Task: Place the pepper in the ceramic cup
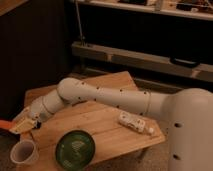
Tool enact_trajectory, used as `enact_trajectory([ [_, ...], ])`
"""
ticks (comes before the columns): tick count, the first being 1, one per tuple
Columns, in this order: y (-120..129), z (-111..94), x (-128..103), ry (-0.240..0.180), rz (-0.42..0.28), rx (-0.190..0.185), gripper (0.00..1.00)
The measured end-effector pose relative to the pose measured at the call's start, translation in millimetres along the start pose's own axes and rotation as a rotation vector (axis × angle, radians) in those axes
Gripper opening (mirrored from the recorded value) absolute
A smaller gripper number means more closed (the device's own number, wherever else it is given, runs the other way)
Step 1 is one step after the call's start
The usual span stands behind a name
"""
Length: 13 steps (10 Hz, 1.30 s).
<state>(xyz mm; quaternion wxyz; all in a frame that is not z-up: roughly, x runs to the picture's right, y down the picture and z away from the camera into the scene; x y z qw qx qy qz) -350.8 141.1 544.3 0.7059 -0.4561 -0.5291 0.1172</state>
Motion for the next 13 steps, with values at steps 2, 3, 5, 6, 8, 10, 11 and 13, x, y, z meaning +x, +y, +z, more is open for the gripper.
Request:
enact_trajectory([
  [2, 2.5, 1.8, -0.6, 0.001, -0.002, -0.006, 0.3],
  [3, 2.3, 1.0, -0.7, 0.0, -0.001, -0.004, 0.3],
  [5, 2.6, 2.4, -0.1, 0.002, -0.002, -0.007, 0.3],
  [6, 2.4, 1.9, -0.1, 0.002, -0.001, -0.006, 0.3],
  [8, 2.0, 1.4, 0.3, 0.002, -0.001, -0.005, 0.3],
  [10, 1.9, 1.3, 0.5, 0.001, 0.0, -0.005, 0.19],
  [11, 1.8, 1.3, 0.5, 0.001, 0.0, -0.005, 0.09],
  [13, 1.5, 1.3, 1.0, 0.002, 0.001, -0.004, 0.03],
])
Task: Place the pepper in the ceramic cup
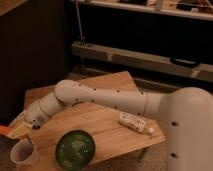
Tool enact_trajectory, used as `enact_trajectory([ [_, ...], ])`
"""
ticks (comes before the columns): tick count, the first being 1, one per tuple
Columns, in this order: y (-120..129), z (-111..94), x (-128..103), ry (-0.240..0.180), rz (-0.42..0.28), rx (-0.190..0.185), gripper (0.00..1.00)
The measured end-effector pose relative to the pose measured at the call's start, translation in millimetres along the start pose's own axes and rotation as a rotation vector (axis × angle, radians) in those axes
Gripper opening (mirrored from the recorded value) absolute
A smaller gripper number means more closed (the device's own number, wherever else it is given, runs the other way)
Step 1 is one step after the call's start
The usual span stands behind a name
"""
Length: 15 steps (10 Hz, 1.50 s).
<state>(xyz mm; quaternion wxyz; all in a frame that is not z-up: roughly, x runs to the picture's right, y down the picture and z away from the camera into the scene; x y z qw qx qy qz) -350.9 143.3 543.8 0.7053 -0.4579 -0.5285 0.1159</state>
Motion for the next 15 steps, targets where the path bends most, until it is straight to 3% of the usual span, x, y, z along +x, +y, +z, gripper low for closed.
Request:
enact_trajectory([
  [4, -3, 12, 11, -0.036, 0.005, -0.007, 0.03],
  [6, -4, 29, 10, -0.065, -0.009, -0.027, 0.03],
  [9, -8, 56, 6, -0.056, -0.025, -0.063, 0.03],
  [11, -3, 56, 13, -0.03, -0.019, -0.065, 0.03],
  [15, 8, 36, 29, -0.028, -0.001, -0.019, 0.03],
])
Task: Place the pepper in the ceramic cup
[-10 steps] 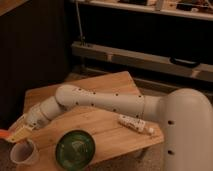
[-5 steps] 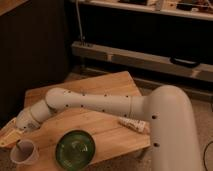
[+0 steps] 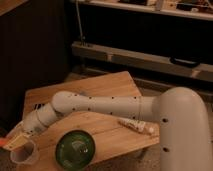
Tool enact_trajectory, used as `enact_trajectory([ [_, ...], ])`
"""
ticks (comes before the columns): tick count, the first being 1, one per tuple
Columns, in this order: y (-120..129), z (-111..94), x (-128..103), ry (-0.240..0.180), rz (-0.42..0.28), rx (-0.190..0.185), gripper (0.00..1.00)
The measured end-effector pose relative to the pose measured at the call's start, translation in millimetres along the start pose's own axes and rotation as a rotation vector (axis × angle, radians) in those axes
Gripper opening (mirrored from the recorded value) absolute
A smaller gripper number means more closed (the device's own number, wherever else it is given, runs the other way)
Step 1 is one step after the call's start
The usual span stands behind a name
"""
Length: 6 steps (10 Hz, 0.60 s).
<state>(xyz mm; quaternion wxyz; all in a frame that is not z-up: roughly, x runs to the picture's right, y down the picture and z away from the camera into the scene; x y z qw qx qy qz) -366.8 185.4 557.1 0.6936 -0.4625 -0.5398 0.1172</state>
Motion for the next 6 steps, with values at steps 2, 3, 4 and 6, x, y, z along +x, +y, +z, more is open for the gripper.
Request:
enact_trajectory([
  [2, -3, 5, 4, -0.028, -0.021, 0.011, 0.03],
  [3, -6, 7, 5, -0.04, -0.029, 0.018, 0.03],
  [4, -10, 10, 7, -0.05, -0.038, 0.026, 0.03],
  [6, -16, 14, 10, -0.054, -0.045, 0.033, 0.03],
])
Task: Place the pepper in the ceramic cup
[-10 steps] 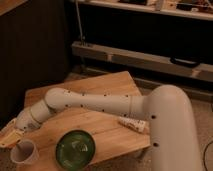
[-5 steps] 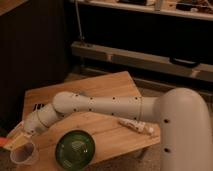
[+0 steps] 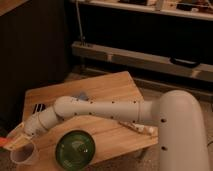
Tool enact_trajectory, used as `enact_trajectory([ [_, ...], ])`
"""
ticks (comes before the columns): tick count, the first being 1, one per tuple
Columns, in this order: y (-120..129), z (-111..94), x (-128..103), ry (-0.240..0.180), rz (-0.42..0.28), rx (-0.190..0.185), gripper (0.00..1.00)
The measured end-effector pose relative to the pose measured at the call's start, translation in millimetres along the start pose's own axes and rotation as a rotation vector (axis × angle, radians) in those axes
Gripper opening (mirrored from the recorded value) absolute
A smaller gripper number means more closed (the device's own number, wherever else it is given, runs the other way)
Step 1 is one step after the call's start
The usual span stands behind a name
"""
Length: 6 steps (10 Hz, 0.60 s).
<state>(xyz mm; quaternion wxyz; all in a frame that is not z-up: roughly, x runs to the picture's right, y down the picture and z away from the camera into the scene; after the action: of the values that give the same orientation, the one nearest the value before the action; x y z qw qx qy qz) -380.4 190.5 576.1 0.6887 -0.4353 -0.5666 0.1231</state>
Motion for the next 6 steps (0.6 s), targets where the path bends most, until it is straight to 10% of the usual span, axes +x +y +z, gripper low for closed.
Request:
enact_trajectory([
  [6, -16, -3, 9, -0.026, -0.005, 0.033, 0.14],
])
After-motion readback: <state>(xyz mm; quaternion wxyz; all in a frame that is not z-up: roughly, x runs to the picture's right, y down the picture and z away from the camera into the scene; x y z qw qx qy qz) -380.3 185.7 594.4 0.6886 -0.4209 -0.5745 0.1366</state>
